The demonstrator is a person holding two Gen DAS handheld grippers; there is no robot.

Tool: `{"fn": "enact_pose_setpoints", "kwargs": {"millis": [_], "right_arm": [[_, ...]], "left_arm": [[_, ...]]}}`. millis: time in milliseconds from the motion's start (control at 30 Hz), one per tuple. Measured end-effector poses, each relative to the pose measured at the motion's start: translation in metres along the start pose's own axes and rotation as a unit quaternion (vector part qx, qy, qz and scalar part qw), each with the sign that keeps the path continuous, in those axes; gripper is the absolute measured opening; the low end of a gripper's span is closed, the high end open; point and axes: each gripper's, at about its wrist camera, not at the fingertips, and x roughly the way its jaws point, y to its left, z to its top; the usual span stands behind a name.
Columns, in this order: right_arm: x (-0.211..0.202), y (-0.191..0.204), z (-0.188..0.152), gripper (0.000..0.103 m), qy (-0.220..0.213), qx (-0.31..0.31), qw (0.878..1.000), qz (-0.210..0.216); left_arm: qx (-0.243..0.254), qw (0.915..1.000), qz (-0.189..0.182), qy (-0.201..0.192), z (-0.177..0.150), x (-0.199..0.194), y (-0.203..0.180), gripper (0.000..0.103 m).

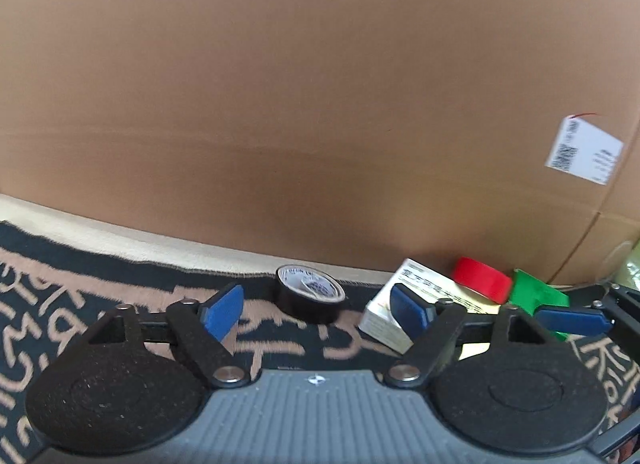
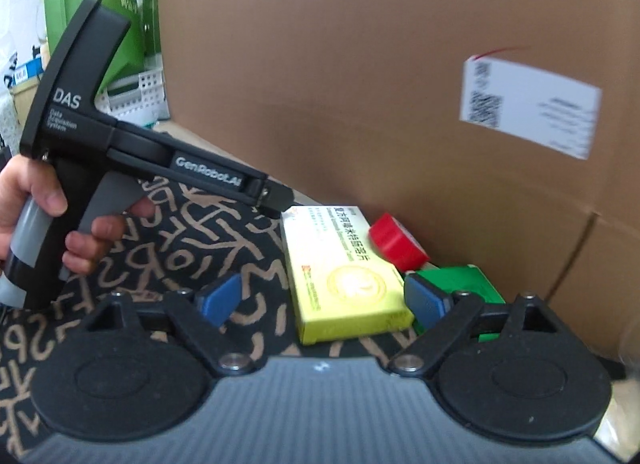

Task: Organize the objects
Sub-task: 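Grasp the yellow medicine box with the right tool while the left tool grasps the black tape roll, then lift the yellow box and tape roll off the floor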

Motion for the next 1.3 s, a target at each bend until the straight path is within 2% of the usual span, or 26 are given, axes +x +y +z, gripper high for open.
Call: {"fn": "enact_pose_setpoints", "kwargs": {"millis": [167, 233, 267, 300, 367, 433, 533, 667, 800, 967, 1100, 1133, 1200, 1300], "right_arm": [[0.023, -0.01, 0.011, 0.09, 0.022, 0.007, 1.0, 0.011], [0.035, -0.017, 0.013, 0.089, 0.055, 0.033, 0.997, 0.03], [0.037, -0.017, 0.012, 0.086, 0.047, 0.029, 0.998, 0.024], [0.037, -0.015, 0.011, 0.078, 0.051, 0.024, 0.998, 0.014], [0.031, -0.012, 0.009, 0.067, 0.051, 0.024, 0.998, 0.011], [0.02, -0.008, 0.004, 0.066, 0.05, 0.022, 0.998, 0.007], [-0.002, 0.002, -0.009, 0.066, 0.051, 0.014, 0.998, -0.024], [-0.046, 0.007, -0.037, 0.066, 0.05, 0.039, 0.997, -0.045], [-0.102, 0.009, -0.077, 0.066, 0.051, 0.063, 0.995, -0.06], [-0.168, 0.008, -0.121, 0.066, 0.055, 0.105, 0.987, -0.108], [-0.205, 0.016, -0.145, 0.067, 0.06, 0.123, 0.982, -0.133], [-0.211, 0.02, -0.15, 0.067, 0.061, 0.124, 0.981, -0.136], [-0.22, 0.023, -0.155, 0.068, 0.057, 0.121, 0.981, -0.138], [-0.224, 0.023, -0.156, 0.068, 0.05, 0.116, 0.982, -0.142]], "left_arm": [[-0.019, 0.9998, -0.01, 0.001, 0.007, 0.016, 0.006, 0.076], [-0.022, 0.9997, -0.009, 0.006, 0.009, 0.021, 0.008, 0.07], [-0.019, 0.9997, -0.008, 0.015, 0.008, 0.024, 0.008, 0.058], [-0.011, 0.9999, -0.002, 0.011, 0.007, 0.024, 0.007, 0.052], [0.018, 0.9998, 0.001, 0.012, 0.003, 0.019, 0.004, 0.046], [0.027, 0.9996, -0.001, 0.012, -0.002, 0.011, 0.0, 0.046], [0.043, 0.9989, -0.012, 0.012, -0.013, -0.008, -0.01, 0.046], [0.065, 0.9964, -0.047, 0.024, -0.035, -0.039, -0.031, 0.045], [0.101, 0.9897, -0.095, 0.035, -0.063, -0.073, -0.06, 0.045], [0.157, 0.9736, -0.161, 0.04, -0.105, -0.112, -0.102, 0.046], [0.201, 0.9553, -0.211, 0.049, -0.126, -0.135, -0.14, 0.046], [0.208, 0.9531, -0.215, 0.049, -0.134, -0.123, -0.156, 0.047], [0.223, 0.9517, -0.206, 0.048, -0.138, -0.119, -0.17, 0.056], [0.217, 0.9568, -0.185, 0.054, -0.139, -0.12, -0.175, 0.056]]}}
